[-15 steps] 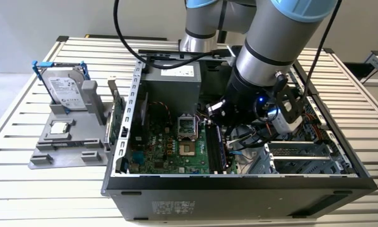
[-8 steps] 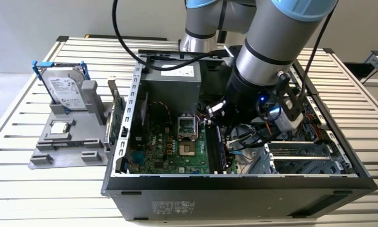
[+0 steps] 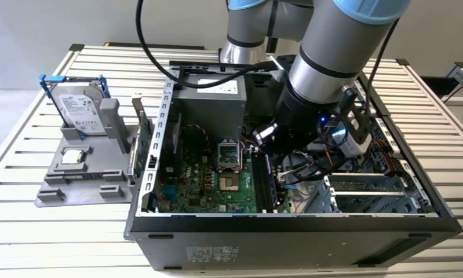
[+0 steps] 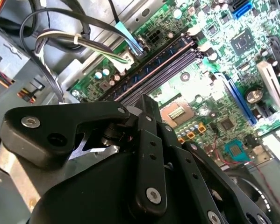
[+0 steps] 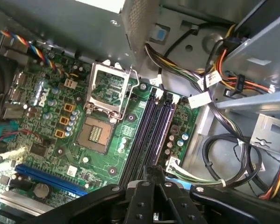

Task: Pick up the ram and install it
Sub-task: 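Press down the ram until it locks into place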

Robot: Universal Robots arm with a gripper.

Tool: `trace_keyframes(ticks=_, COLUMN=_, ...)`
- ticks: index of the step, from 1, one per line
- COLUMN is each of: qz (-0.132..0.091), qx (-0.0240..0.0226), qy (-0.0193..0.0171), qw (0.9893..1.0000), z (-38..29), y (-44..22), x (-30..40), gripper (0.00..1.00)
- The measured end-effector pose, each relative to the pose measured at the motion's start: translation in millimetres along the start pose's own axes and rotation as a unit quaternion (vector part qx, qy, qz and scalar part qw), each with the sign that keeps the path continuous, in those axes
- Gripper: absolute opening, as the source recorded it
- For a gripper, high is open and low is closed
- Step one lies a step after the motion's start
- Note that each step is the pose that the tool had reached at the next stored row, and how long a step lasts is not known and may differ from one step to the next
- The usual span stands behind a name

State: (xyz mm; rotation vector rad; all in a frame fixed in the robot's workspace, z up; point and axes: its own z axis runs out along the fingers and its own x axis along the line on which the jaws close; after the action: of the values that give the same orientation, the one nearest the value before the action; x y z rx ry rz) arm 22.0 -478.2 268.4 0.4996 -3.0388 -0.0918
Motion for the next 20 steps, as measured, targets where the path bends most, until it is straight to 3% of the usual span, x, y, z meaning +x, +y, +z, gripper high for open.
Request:
trace_keyframes(ticks=5, qz=-0.030, qx=0.0016, qy=0.0021, qw=0.9995, z=0.0, y=0.2, x=-0.1, gripper=0.00)
trace_keyframes(ticks=10, qz=-0.057, qx=0.0030, qy=0.0040, qw=0.9983, z=-0.1, y=0.3, x=-0.4, gripper=0.00)
trace_keyframes(ticks=14, qz=-0.079, qx=0.0041, qy=0.0055, qw=0.9968, z=-0.1, y=0.2, x=-0.8, gripper=0.00)
trace_keyframes(ticks=20, qz=-0.113, qx=0.0058, qy=0.0078, qw=0.9936, z=-0.1, y=0.0, x=-1.3, gripper=0.00)
